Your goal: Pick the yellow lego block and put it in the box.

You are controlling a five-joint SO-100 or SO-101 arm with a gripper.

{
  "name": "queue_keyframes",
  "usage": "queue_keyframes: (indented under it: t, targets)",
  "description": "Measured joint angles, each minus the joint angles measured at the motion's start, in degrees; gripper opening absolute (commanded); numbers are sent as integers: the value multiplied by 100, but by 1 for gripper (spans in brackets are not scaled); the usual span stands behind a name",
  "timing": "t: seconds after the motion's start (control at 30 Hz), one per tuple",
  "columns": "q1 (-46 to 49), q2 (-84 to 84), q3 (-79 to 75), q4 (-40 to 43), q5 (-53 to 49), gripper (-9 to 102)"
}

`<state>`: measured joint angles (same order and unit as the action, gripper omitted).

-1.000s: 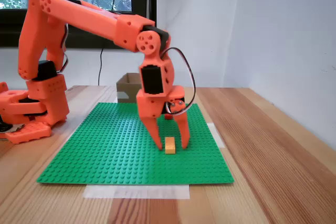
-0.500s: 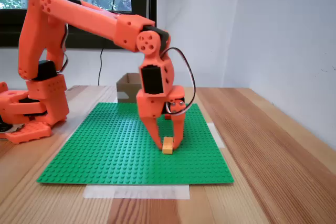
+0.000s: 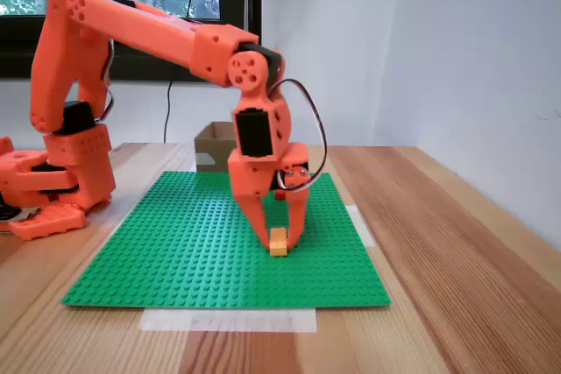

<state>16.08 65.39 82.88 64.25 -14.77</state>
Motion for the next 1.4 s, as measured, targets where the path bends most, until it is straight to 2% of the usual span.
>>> queue_keyframes:
  t: [0.37, 0.83, 1.13, 1.4]
  targets:
    - [132, 334, 185, 0, 114, -1]
    - [70, 1934, 1081, -281, 316, -1]
    - [-545, 3050, 1591, -193, 316, -1]
    - [-1626, 4245, 2408, -211, 387, -1]
